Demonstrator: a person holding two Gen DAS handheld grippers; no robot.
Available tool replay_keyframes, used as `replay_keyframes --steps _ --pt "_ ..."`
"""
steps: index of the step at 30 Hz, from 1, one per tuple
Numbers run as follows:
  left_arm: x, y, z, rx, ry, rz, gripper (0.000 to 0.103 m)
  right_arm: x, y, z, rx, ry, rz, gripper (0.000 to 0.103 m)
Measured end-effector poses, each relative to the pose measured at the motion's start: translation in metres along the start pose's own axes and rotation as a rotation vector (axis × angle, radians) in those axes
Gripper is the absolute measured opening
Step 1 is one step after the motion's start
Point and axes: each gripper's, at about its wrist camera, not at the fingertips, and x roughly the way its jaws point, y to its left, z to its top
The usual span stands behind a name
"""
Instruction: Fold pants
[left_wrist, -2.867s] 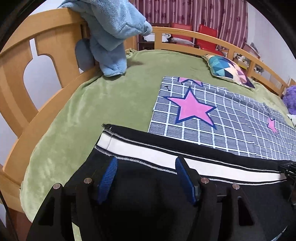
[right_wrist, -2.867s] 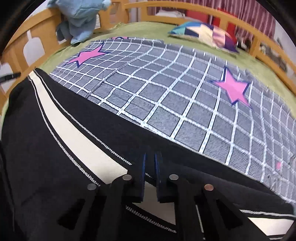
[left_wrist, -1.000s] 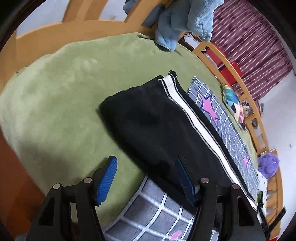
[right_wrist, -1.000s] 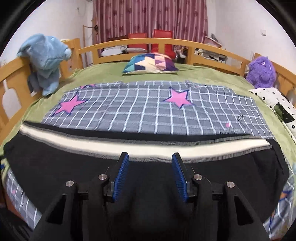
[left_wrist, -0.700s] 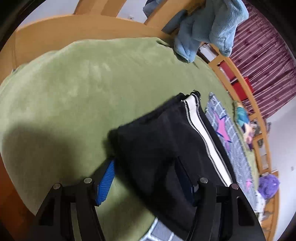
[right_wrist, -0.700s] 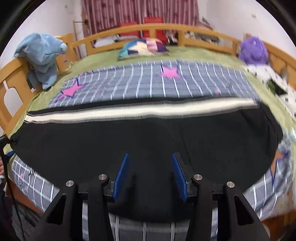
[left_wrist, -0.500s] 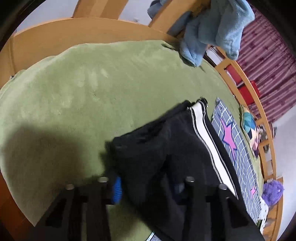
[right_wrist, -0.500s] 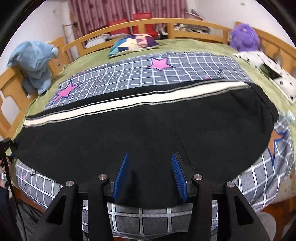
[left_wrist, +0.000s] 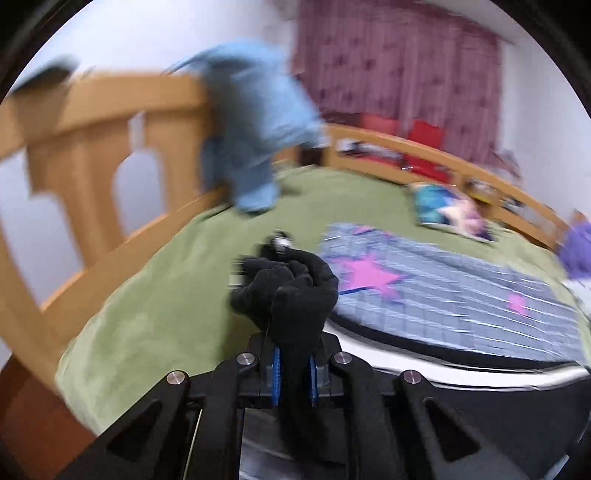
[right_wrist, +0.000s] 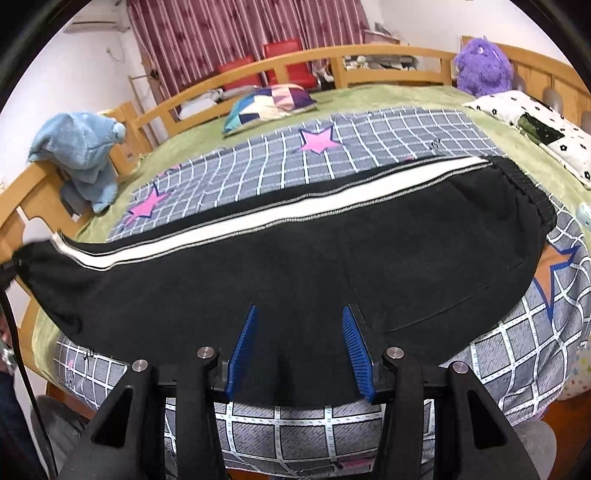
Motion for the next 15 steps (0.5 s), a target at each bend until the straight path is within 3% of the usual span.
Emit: replay_keyframes --steps 4,8,11,15 --pt "-0.032 -0.093 0.000 0.116 0.013 -0.206 0.010 -0.011 -0.014 -0.001 0.000 -0.031 0.022 0.048" --pt "-0.049 -0.183 -0.032 0.250 0.044 -0.355 0.010 -0.019 -0.037 -0.001 0.034 -0.038 0.029 0.048" --pt "-0.044 -0.246 -0.074 0.312 0.130 -0.468 0.010 -0.023 -0.059 -0.004 0.056 -0.034 -0.001 0.048" --pt "-0.020 -0.286 -0.127 0.337 0.299 -0.546 0.011 -0.026 -0.083 -0.012 0.090 -0.017 -0.021 0.048"
